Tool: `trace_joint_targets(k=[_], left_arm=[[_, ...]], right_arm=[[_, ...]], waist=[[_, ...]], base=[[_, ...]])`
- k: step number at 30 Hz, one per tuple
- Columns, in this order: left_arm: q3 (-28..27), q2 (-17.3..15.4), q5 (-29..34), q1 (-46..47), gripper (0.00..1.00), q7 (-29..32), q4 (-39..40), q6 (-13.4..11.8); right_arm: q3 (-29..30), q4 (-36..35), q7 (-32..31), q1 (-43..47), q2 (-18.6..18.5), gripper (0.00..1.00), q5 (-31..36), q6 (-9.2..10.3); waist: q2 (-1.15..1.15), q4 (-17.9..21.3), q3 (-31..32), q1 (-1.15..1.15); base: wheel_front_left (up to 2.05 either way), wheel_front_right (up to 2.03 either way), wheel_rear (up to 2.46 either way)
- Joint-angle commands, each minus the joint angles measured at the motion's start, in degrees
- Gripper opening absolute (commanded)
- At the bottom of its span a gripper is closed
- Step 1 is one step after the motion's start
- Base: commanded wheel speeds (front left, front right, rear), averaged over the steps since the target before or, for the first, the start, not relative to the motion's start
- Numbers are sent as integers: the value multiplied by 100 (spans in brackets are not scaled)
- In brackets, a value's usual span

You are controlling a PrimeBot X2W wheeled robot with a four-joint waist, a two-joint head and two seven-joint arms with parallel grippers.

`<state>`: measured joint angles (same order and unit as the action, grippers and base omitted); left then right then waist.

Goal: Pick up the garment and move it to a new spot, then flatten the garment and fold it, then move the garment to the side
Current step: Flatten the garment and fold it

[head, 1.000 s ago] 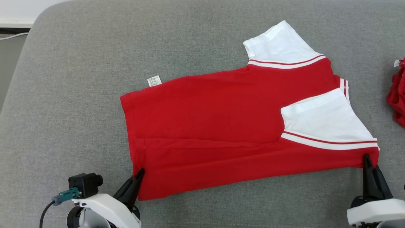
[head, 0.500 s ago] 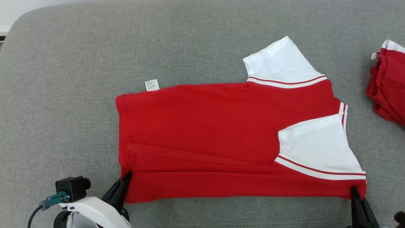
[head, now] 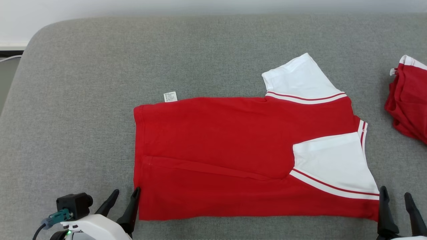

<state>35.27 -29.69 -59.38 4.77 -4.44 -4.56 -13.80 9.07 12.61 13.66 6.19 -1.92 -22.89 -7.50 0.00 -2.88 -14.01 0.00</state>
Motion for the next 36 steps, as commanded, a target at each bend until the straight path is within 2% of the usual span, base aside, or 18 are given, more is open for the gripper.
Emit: trace_joint_targets(k=[1, 9, 16, 21, 29, 36], left_arm=[[-233, -187, 79, 93, 100, -105, 169, -78], [-280, -435, 658, 207, 100, -370, 683, -595], [-250, -595, 1089, 310, 100, -374, 1133, -1074], [-229, -662, 1209, 250, 100, -320, 1398, -1308], [-215, -711, 1221, 140, 100, -242, 1622, -1476], [-195, -726, 1203, 290, 100, -163, 1690, -1387]], right_arm=[[-76, -237, 76, -82, -97, 100, 154, 1], [-95, -1020, -220, -358, -96, 100, 1030, 1], [-313, -1126, -394, -432, -96, 100, 1369, 1], [-320, -1121, -382, -397, -96, 100, 1466, 1], [-371, -1122, -390, -387, -96, 100, 1451, 1], [-442, -1044, -422, -682, -96, 100, 1445, 1]], waist=[[0, -63, 90, 0], [0, -256, 388, 0], [0, -361, 636, 0], [0, -369, 711, 0], [0, -325, 724, 0], [0, -278, 480, 0]], base=[[0, 0, 0], [0, 0, 0], [0, 0, 0], [0, 0, 0], [0, 0, 0], [0, 0, 0]])
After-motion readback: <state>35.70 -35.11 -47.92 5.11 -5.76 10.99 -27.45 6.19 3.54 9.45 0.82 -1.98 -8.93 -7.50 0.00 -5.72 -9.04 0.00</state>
